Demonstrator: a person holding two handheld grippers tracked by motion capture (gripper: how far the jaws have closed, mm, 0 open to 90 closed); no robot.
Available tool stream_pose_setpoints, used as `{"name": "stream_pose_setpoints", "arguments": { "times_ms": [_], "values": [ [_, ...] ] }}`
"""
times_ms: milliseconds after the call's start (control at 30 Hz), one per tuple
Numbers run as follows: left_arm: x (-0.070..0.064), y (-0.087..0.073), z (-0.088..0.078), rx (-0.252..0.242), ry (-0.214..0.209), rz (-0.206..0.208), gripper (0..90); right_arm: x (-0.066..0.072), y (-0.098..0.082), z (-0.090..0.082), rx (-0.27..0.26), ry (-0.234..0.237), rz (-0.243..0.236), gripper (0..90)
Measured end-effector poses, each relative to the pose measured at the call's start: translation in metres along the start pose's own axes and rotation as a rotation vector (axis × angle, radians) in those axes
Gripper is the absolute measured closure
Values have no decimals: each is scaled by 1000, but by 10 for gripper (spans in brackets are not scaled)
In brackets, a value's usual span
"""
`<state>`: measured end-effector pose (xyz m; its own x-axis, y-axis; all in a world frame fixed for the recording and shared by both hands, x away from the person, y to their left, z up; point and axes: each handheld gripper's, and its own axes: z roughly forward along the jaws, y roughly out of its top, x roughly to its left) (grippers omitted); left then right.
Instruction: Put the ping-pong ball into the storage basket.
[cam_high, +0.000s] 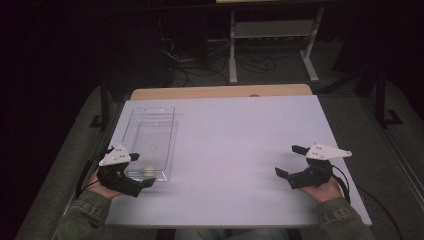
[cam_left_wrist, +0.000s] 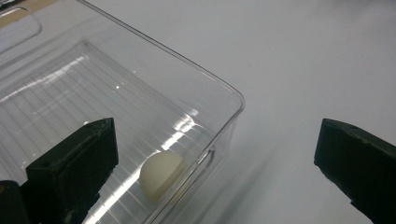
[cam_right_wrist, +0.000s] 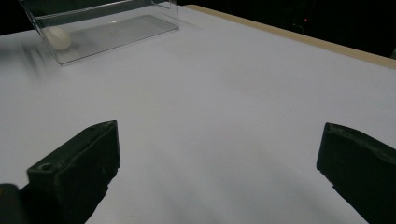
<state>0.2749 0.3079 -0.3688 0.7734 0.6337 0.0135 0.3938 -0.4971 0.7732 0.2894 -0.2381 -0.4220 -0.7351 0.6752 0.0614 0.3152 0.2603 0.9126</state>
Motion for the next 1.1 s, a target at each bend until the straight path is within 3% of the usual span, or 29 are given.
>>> {"name": "stream_pose_setpoints", "arguments": {
  "times_ms": [167, 433, 567, 700, 1100],
  "values": [
    [0, -4, -3, -76, 19, -27, 0, 0, 0, 0, -7, 1, 3, 0],
    [-1, -11, -1, -121, 44, -44, 0, 0, 0, -1, -12, 2, 3, 0],
    [3, -20, -3, -184, 50, -90, 0, 0, 0, -1, -13, 7, 5, 0],
    [3, -22, -5, -208, 59, -102, 0, 0, 0, -1, -15, 8, 6, 0],
    [3, -26, -5, -192, 70, -95, 0, 0, 0, -2, -13, 3, 5, 0]
  ]
}}
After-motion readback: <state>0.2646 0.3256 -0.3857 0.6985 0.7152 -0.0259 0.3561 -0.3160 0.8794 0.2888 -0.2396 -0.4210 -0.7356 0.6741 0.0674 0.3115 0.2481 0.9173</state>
